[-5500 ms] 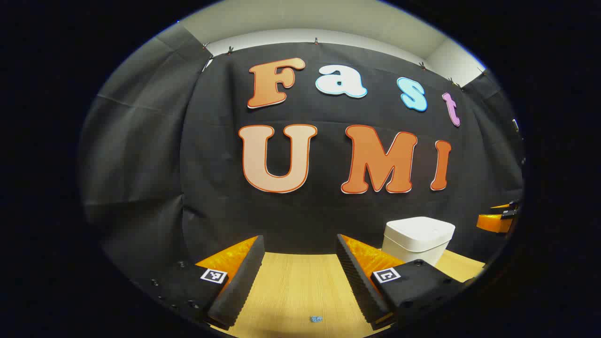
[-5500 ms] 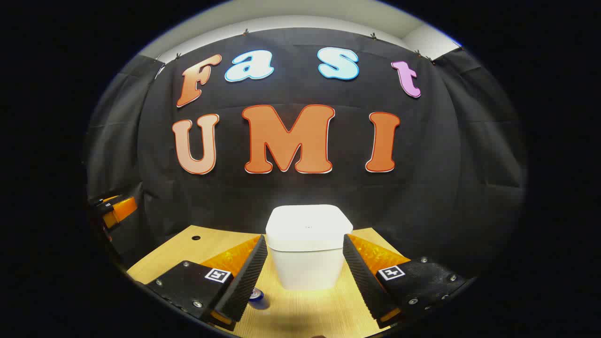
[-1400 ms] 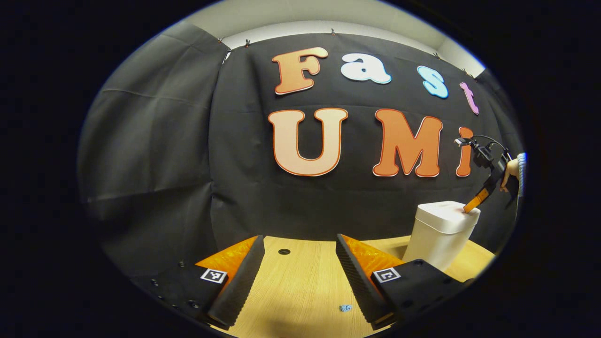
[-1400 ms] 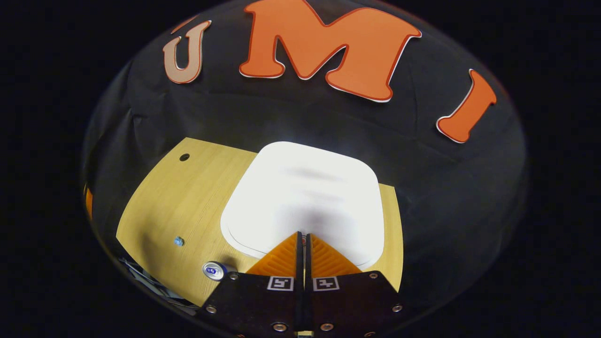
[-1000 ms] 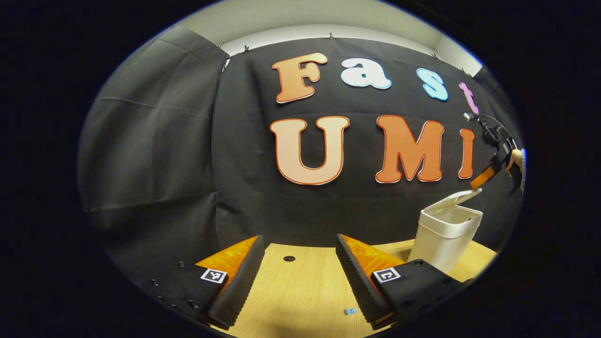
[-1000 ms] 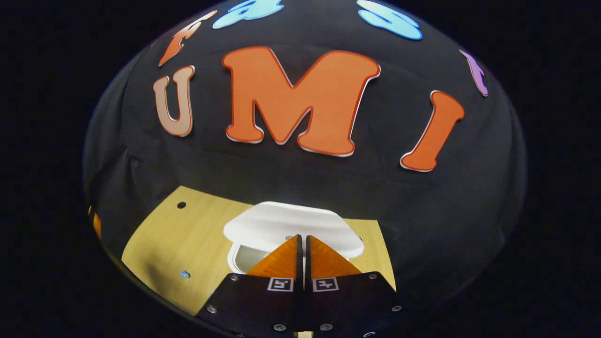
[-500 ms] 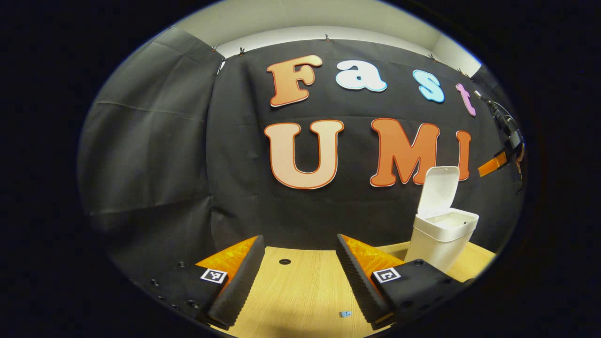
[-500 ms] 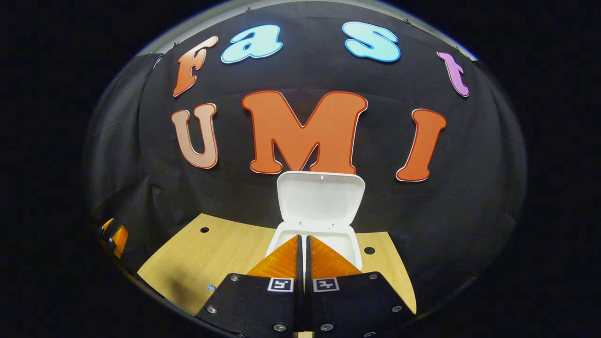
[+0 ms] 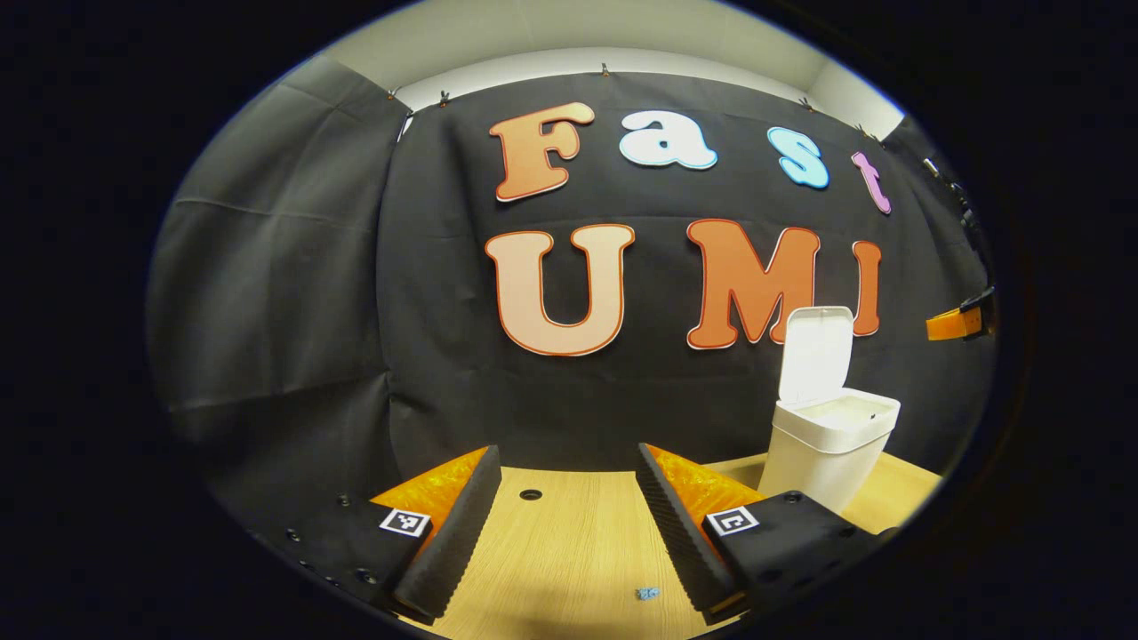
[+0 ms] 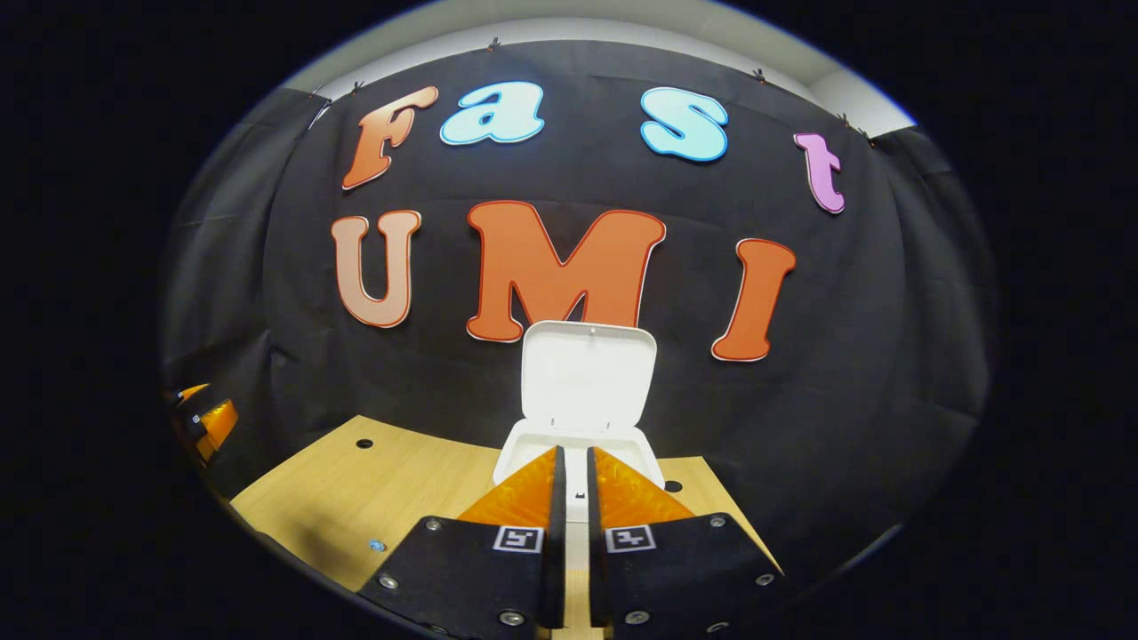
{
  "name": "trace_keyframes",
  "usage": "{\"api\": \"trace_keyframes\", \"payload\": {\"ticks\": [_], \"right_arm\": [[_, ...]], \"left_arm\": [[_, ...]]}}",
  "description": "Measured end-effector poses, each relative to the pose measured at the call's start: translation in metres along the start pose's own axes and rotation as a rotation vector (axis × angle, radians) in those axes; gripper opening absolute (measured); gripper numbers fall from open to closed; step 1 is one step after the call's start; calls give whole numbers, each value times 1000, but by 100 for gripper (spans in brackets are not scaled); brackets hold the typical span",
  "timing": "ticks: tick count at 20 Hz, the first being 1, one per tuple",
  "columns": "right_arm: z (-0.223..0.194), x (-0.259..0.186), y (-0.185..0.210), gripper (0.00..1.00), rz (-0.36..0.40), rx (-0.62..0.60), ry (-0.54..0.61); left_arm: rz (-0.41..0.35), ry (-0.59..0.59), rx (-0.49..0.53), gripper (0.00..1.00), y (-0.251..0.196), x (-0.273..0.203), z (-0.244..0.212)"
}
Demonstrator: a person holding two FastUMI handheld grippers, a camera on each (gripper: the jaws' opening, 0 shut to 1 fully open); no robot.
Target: Press the lid of the desktop garbage bin to open it, pick up the crumpled paper on the desktop and throw it into the bin, then pick up the pop can on the desktop and drop it into the bin, and finally close the garbage bin lid.
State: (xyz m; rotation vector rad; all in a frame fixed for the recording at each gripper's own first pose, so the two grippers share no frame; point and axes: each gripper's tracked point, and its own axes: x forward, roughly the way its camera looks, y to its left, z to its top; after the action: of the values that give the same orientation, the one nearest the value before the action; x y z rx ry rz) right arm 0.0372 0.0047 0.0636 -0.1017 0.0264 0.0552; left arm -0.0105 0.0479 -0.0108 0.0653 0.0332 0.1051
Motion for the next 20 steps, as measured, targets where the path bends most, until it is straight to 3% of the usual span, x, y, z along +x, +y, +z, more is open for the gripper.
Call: {"api": "trace_keyframes", "payload": {"ticks": [1, 4, 6, 7, 8, 10, 20], "right_arm": [[-4, -4, 3, 14, 7, 7, -8], [-18, -12, 11, 37, 44, 59, -13], [-29, -13, 10, 59, 48, 82, 3], [-34, -13, 8, 66, 40, 81, 13], [-40, -15, 7, 82, 36, 73, 27], [-51, -18, 6, 94, 25, 50, 48], [-75, -26, -8, 98, -5, -26, 117]], "left_arm": [[-5, 1, -1, 97, -2, 1, -1], [-19, 7, -9, 97, -7, 1, -5], [-29, 13, -12, 97, -10, 1, -11], [-36, 17, -14, 97, -13, 0, -15], [-45, 23, -15, 97, -16, 0, -19], [-59, 43, -14, 97, -24, 2, -31], [-146, 162, -34, 97, -80, 28, -104]]}}
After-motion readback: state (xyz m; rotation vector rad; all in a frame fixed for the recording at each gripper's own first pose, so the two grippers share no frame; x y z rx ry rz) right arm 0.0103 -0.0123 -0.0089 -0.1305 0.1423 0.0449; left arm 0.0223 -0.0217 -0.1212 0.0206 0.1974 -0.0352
